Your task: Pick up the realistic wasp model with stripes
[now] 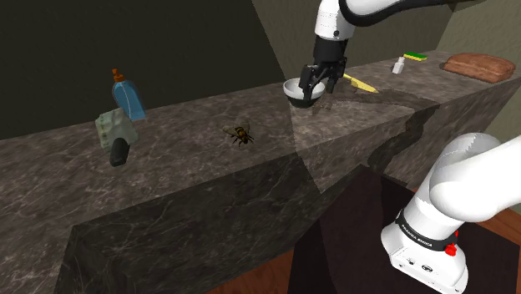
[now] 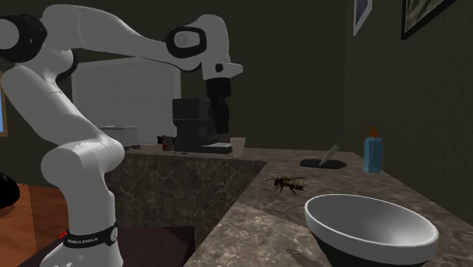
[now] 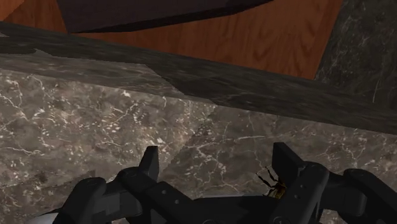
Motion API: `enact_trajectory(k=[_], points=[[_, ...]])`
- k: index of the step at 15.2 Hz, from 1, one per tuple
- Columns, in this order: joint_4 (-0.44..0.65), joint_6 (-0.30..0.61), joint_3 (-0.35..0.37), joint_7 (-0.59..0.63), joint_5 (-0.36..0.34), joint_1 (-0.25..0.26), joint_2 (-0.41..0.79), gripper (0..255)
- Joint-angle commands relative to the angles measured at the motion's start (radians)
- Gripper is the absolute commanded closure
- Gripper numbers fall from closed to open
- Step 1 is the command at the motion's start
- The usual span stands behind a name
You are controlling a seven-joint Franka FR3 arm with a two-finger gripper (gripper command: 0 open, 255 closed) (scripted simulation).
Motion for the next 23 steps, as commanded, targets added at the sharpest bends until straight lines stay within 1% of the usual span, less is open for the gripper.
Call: enact_trajectory(k=[1, 5, 8, 14, 20, 23], points=[[0.003, 0.059, 0.027, 0.036, 0.003, 0.002, 0.058, 0], [0.038, 0.157, 0.082, 0.113, -0.002, 0.004, 0.188, 0], [0.08, 0.221, 0.122, 0.174, -0.019, 0.002, 0.294, 0], [0.201, 0.317, 0.188, 0.309, -0.091, 0.0, 0.52, 0], [0.375, 0.362, 0.22, 0.45, -0.201, 0.021, 0.758, 0], [0.353, 0.398, 0.217, 0.46, -0.211, 0.023, 0.775, 0]])
